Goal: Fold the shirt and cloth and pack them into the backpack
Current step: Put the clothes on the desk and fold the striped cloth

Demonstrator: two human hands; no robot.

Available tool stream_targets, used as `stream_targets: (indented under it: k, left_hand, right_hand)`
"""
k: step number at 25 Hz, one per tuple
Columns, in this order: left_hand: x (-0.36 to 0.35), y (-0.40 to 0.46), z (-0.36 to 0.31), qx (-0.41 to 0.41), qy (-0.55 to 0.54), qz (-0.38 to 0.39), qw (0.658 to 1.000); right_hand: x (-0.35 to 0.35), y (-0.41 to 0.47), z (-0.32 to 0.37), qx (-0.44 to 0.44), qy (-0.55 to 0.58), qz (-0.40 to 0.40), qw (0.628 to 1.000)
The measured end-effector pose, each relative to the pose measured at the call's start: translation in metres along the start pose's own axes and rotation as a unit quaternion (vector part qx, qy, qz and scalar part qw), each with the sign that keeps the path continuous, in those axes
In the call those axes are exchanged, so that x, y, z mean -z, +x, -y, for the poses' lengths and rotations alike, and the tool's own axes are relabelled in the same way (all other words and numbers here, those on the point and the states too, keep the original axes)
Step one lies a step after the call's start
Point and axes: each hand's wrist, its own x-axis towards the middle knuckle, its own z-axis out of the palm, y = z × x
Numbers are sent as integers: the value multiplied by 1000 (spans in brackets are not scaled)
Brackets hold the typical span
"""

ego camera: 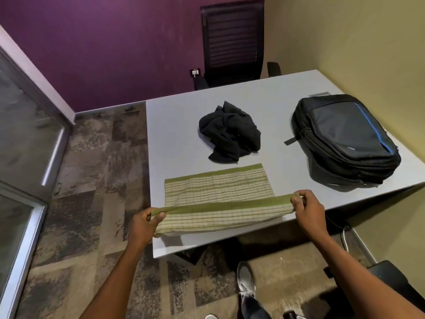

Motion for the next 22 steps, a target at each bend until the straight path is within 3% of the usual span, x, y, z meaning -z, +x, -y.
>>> stream_targets:
  k: [6,15,22]
  left_hand:
    - [-17,40,-7,36,-13,-55,998]
    - [-54,148,18,104,76,-90,988]
    - [-74,189,34,150,106,-132,974]
  right_hand:
    - [-23,53,16,-2,-3,25,1000]
    - [-99,162,3,-60,-32,69,995]
    - [-131,196,0,-76,-59,90,991]
